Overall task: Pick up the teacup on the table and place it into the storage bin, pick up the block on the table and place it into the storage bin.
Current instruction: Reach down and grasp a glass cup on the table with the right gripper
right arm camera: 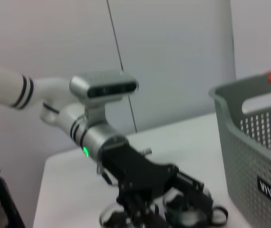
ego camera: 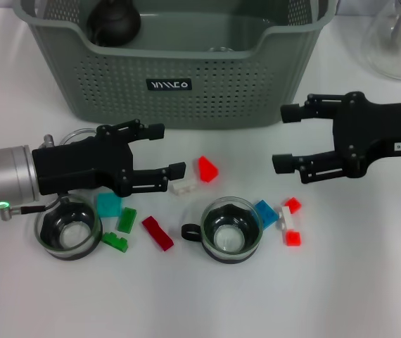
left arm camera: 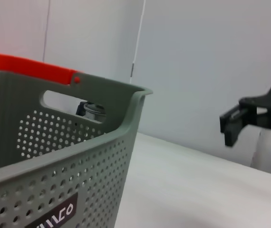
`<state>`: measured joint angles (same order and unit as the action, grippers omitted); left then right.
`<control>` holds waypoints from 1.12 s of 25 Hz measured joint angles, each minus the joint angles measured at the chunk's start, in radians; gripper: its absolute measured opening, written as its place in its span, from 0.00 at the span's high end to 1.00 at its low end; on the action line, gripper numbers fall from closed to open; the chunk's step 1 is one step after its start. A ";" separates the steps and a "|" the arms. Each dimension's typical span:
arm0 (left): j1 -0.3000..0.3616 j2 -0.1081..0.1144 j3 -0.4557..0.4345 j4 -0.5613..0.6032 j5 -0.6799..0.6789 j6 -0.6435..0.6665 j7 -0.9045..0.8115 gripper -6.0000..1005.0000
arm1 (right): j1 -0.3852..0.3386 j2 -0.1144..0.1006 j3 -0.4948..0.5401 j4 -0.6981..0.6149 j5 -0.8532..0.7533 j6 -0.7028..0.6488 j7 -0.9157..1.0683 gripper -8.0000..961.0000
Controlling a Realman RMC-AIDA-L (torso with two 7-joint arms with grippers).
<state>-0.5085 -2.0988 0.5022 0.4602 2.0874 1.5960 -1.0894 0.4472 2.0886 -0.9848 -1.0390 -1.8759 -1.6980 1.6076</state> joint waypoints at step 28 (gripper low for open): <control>-0.012 -0.013 0.006 -0.010 0.004 -0.075 -0.062 0.14 | 0.342 0.012 -0.500 -0.026 -0.373 0.050 0.227 0.05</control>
<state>-0.5201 -2.1122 0.5081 0.4507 2.0909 1.5207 -1.1517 0.7894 2.1004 -1.4845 -1.0653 -2.2485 -1.6481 1.8344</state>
